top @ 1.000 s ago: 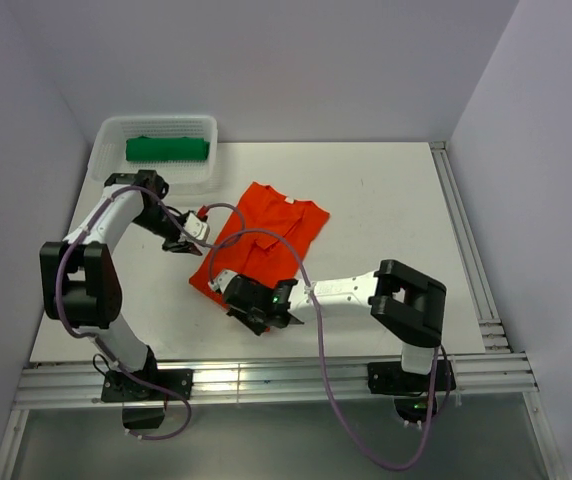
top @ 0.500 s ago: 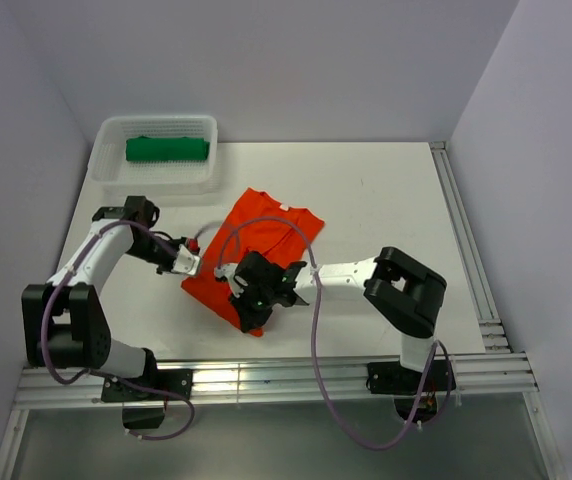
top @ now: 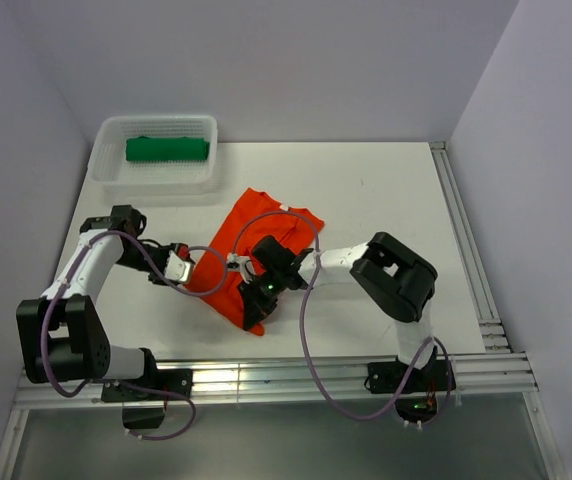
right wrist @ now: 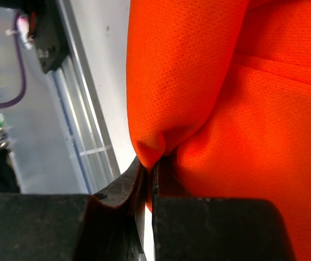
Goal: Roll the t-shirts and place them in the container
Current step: Roll the tshirt
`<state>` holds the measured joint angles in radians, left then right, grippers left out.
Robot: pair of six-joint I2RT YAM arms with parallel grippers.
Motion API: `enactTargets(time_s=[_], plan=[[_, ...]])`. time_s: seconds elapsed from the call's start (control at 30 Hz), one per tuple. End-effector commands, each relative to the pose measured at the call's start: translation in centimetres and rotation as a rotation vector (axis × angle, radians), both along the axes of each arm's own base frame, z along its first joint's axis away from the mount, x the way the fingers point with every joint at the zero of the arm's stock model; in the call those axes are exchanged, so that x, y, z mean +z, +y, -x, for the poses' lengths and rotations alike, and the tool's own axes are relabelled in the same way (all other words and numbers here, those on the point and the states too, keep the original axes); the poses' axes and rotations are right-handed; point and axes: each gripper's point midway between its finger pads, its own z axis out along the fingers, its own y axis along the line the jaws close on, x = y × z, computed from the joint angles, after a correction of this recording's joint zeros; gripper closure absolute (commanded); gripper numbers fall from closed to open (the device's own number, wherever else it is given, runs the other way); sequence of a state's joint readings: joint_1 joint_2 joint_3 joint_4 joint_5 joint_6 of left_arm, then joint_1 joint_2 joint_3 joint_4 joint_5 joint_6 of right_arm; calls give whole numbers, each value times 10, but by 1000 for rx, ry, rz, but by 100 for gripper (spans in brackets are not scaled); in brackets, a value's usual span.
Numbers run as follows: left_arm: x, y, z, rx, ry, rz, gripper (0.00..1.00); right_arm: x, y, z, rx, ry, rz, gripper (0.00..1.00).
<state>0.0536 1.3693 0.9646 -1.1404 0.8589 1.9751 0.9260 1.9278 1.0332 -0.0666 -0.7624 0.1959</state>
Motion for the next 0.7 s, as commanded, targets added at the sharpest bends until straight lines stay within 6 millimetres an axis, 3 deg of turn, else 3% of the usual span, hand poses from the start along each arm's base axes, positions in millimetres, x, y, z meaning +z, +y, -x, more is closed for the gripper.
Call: enactTargets(time_s=[0.0, 0.2, 0.37, 0.67], plan=[[-5, 1, 11, -215, -195, -60, 46, -36, -33, 19, 22, 122, 138, 100], [-25, 3, 13, -256, -243, -138, 43, -43, -35, 17, 22, 186, 127, 100], [-42, -7, 17, -319, -267, -169, 42, -41, -35, 14, 26, 209, 109, 100], [-65, -17, 0, -306, -307, -223, 37, -38, -36, 13, 23, 219, 100, 100]])
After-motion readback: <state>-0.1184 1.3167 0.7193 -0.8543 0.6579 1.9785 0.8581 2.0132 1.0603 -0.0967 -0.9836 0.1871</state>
